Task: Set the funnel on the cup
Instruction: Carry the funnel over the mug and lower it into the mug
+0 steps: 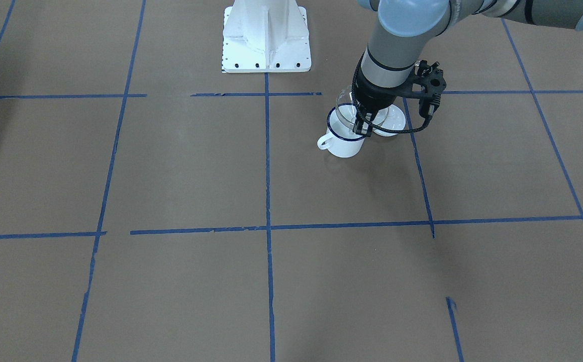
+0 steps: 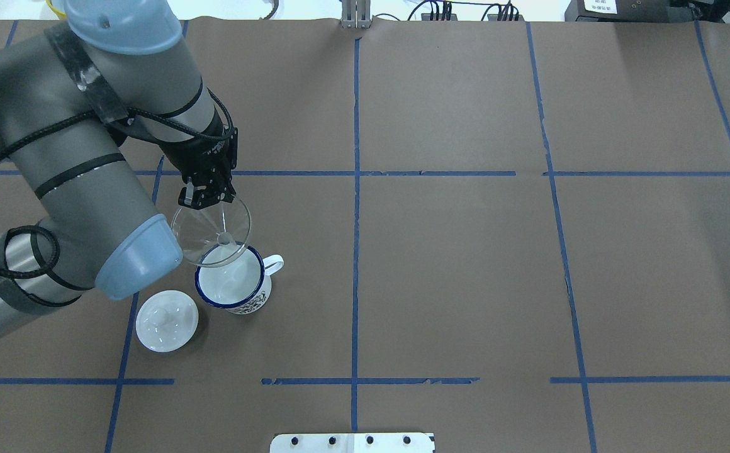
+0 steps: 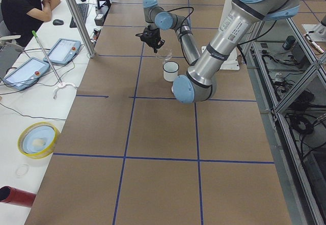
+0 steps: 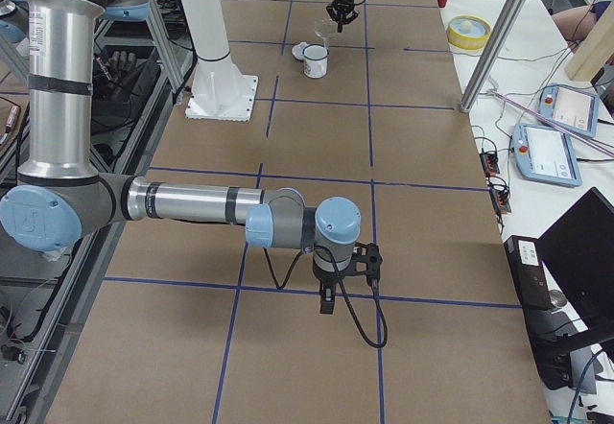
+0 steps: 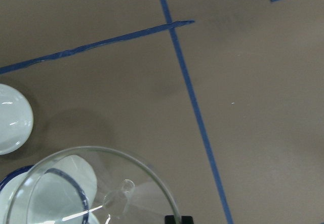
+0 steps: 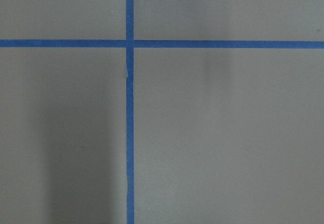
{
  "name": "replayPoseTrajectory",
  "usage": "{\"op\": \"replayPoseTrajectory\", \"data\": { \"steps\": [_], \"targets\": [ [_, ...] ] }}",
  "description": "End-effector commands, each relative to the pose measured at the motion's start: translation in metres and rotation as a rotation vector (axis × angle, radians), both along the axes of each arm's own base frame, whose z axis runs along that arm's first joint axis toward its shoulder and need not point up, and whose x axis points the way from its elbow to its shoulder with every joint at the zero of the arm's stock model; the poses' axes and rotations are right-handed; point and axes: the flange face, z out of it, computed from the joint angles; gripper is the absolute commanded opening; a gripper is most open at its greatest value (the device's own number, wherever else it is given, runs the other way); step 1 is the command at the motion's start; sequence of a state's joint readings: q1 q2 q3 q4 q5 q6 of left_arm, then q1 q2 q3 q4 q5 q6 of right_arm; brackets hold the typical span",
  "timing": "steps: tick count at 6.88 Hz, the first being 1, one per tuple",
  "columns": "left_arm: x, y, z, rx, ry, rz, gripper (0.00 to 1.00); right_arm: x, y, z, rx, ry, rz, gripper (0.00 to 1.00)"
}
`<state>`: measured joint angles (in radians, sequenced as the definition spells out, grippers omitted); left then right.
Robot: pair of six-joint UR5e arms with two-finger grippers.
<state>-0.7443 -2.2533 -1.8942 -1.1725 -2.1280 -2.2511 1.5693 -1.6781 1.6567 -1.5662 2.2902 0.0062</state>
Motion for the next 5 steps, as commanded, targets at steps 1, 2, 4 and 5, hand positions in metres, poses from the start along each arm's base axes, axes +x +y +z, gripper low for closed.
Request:
{"op": "replayPoseTrajectory", "data": {
  "steps": [1,2,4,5],
  "targets": [
    [0.024,0.027,0.012,-0.001,-0.019,0.061,0.0,0.0,0.0,0.0,0.0,0.0,0.0,1.0],
    [0.034,0.034,0.021,0.009,-0.029,0.079,0.0,0.0,0.0,0.0,0.0,0.0,0.0,1.0],
    [0.039,0.032,0.029,0.032,-0.041,0.074,0.0,0.0,0.0,0.0,0.0,0.0,0.0,1.0],
    [0.042,0.029,0.034,0.064,-0.048,0.079,0.0,0.0,0.0,0.0,0.0,0.0,0.0,1.0]
  ]
}}
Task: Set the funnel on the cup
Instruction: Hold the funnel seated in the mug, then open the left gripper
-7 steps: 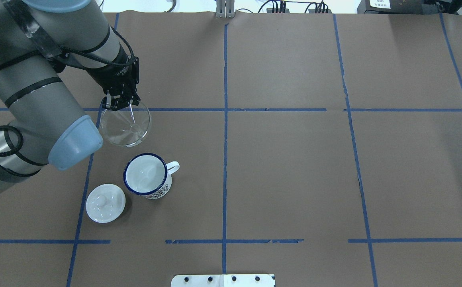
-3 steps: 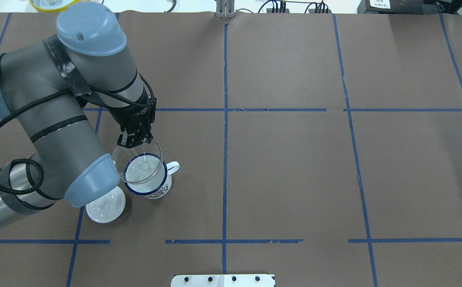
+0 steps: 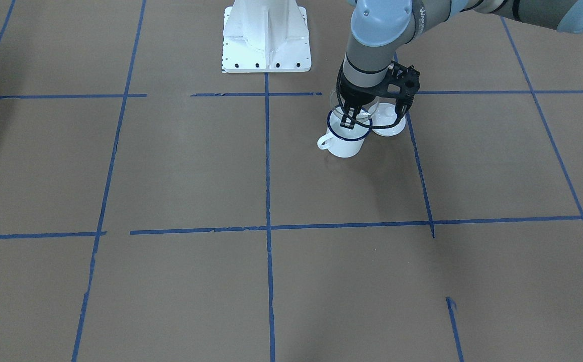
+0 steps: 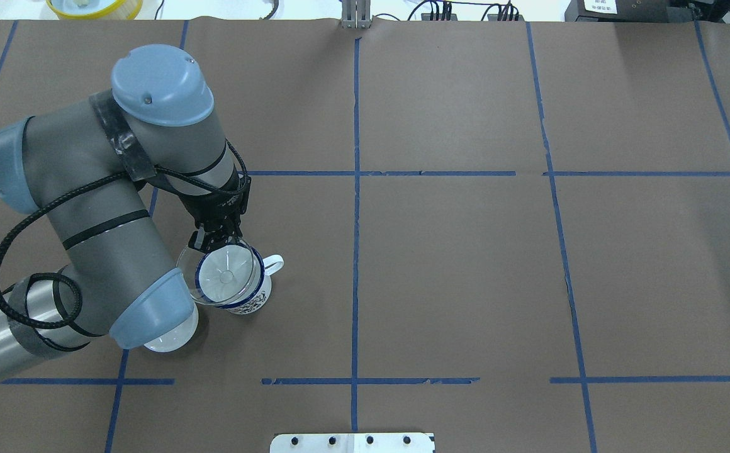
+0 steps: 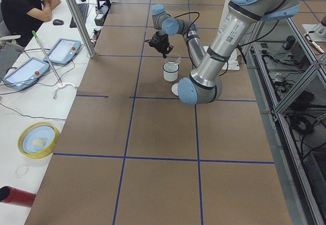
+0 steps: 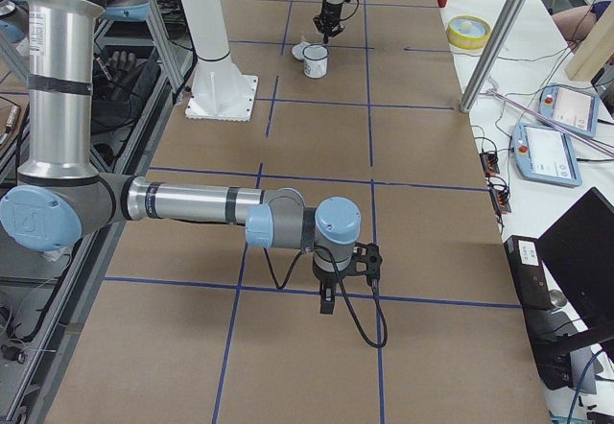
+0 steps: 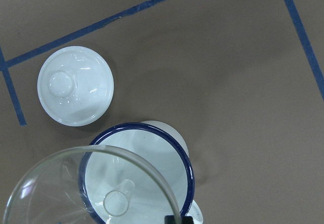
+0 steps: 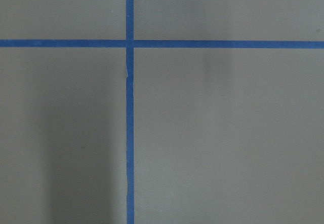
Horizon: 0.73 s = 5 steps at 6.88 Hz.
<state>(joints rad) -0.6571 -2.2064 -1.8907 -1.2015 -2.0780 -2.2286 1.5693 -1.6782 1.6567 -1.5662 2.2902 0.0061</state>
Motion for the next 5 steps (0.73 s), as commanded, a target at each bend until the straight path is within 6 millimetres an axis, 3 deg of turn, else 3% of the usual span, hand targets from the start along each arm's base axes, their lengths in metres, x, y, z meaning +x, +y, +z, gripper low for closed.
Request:
{"op": "replayPoseTrajectory", "data": {
  "steps": [1,3,5],
  "targets": [
    [0.004,-0.003,0.008,0.045,-0.003,0.017,0.0,0.0,0.0,0.0,0.0,0.0,0.0,1.0],
    [0.014,-0.01,0.019,0.045,-0.01,0.026,0.0,0.0,0.0,0.0,0.0,0.0,0.0,1.0],
    [0.018,-0.007,0.018,0.051,-0.002,0.033,0.0,0.0,0.0,0.0,0.0,0.0,0.0,1.0]
  ]
}}
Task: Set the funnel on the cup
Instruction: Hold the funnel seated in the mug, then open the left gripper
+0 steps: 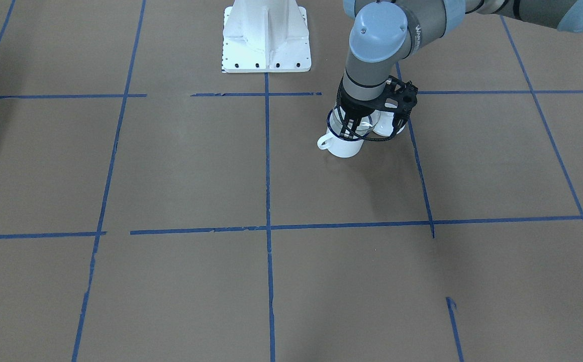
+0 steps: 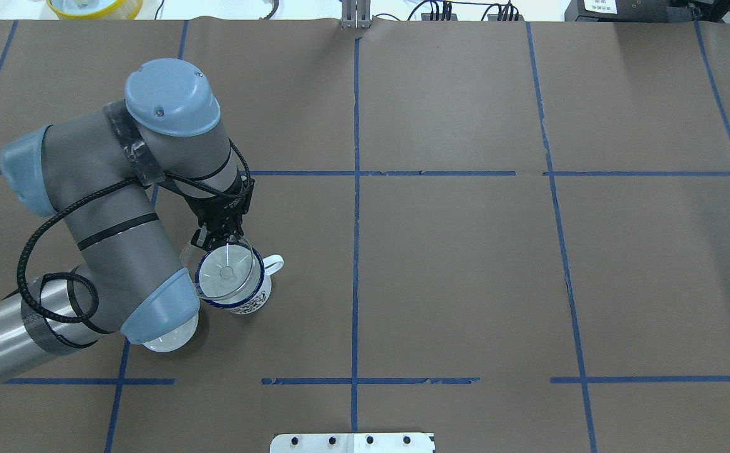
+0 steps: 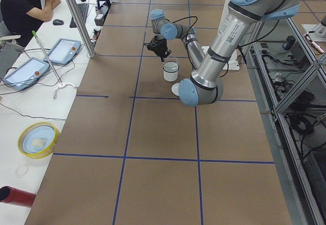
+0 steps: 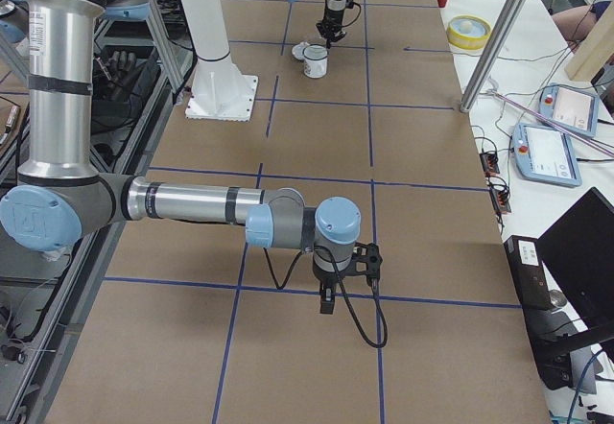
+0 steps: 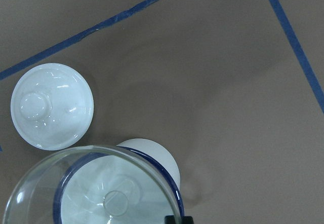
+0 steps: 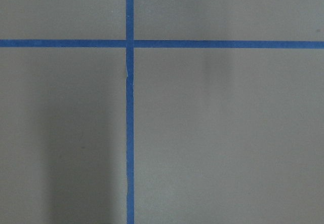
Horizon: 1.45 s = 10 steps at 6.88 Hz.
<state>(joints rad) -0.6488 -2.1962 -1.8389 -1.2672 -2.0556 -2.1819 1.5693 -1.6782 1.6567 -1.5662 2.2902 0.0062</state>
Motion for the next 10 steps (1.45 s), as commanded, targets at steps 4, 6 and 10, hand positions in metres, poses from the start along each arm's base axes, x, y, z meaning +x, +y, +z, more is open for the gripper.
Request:
{"op": "replayPoseTrajectory", "data": {
  "steps": [4,6,10],
  "targets": [
    [0.013,0.004,0.006,0.004,0.004,0.017,0.0,0.0,0.0,0.001,-0.002,0.0,0.0,1.0],
    [0.016,0.004,0.01,-0.001,-0.002,0.02,0.0,0.0,0.0,0.0,0.0,0.0,0.0,1.0],
    [0.019,0.006,0.01,0.001,-0.005,0.024,1.0,0.0,0.0,0.0,0.0,0.0,0.0,1.0]
  ]
}}
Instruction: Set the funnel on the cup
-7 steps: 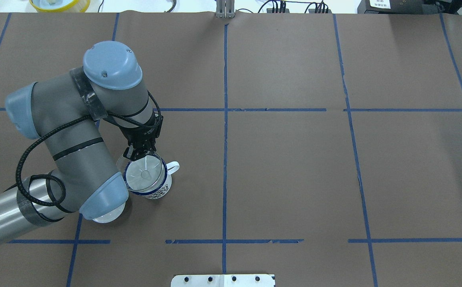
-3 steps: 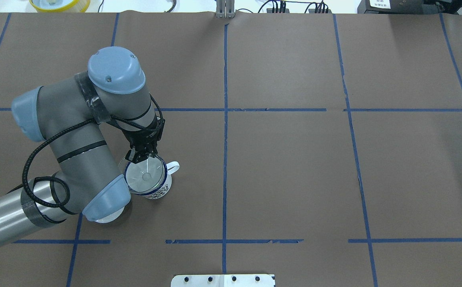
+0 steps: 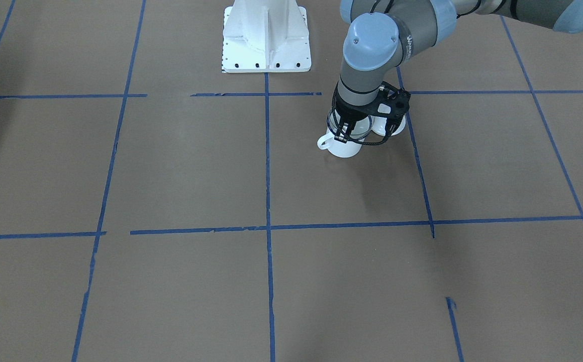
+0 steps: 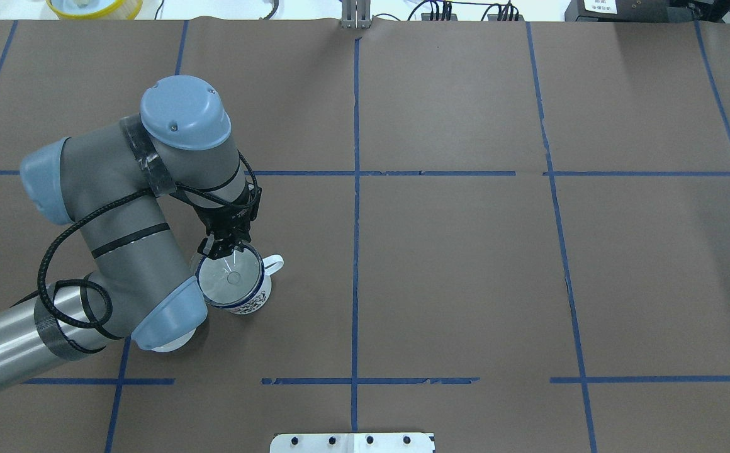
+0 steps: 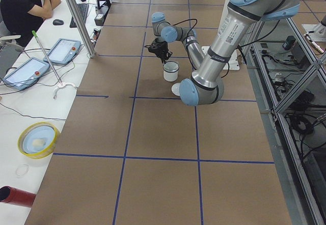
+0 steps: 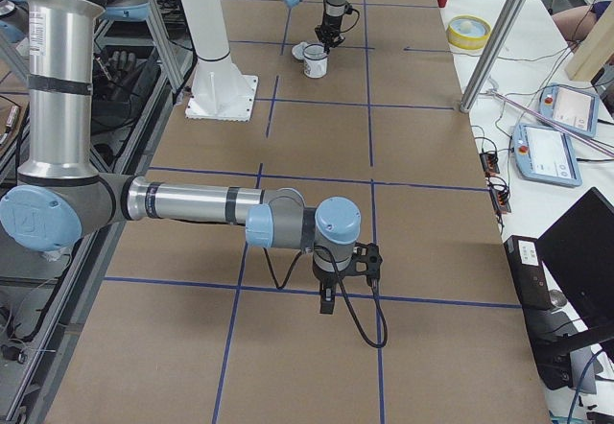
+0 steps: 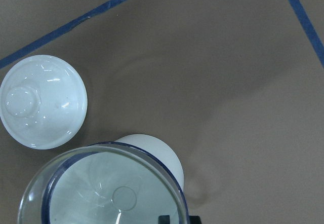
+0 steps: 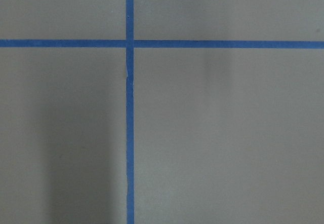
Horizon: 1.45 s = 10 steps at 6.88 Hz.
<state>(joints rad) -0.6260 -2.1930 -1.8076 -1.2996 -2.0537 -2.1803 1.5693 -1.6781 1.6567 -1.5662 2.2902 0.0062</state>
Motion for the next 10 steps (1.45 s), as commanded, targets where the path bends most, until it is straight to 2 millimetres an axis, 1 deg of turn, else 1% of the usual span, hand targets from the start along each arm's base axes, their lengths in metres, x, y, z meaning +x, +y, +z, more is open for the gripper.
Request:
{"op": "replayPoseTrajectory", "data": {
  "steps": [1,2,3,4,5,6,7,8,10],
  "targets": [
    [0.002,0.0,0.0,0.015,-0.009,0.002,1.0,0.0,0.0,0.0,0.0,0.0,0.0,1.0],
    [-0.012,-0.006,-0.005,0.089,-0.003,0.046,1.0,0.0,0.0,0.0,0.0,0.0,0.0,1.0],
    [-0.052,-0.026,-0.016,0.204,0.016,0.091,1.0,0.0,0.0,0.0,0.0,0.0,0.0,1.0],
    [-0.097,-0.041,0.007,0.323,0.01,0.183,1.0,0.0,0.0,0.0,0.0,0.0,0.0,1.0],
    [-0.152,-0.068,0.033,0.428,-0.018,0.237,1.0,0.0,0.0,0.001,-0.002,0.0,0.0,1.0],
    [-0.193,-0.086,0.054,0.49,-0.049,0.279,1.0,0.0,0.0,0.0,0.0,0.0,0.0,1.0],
    [-0.241,-0.101,0.088,0.567,-0.079,0.366,1.0,0.0,0.0,0.001,-0.002,0.0,0.0,1.0],
    [-0.292,-0.105,0.143,0.669,-0.018,0.494,1.0,0.0,0.0,0.001,-0.002,0.0,0.0,1.0],
    [-0.404,-0.084,0.27,0.816,-0.002,0.552,1.0,0.0,0.0,0.001,-0.002,0.0,0.0,1.0]
  ]
}}
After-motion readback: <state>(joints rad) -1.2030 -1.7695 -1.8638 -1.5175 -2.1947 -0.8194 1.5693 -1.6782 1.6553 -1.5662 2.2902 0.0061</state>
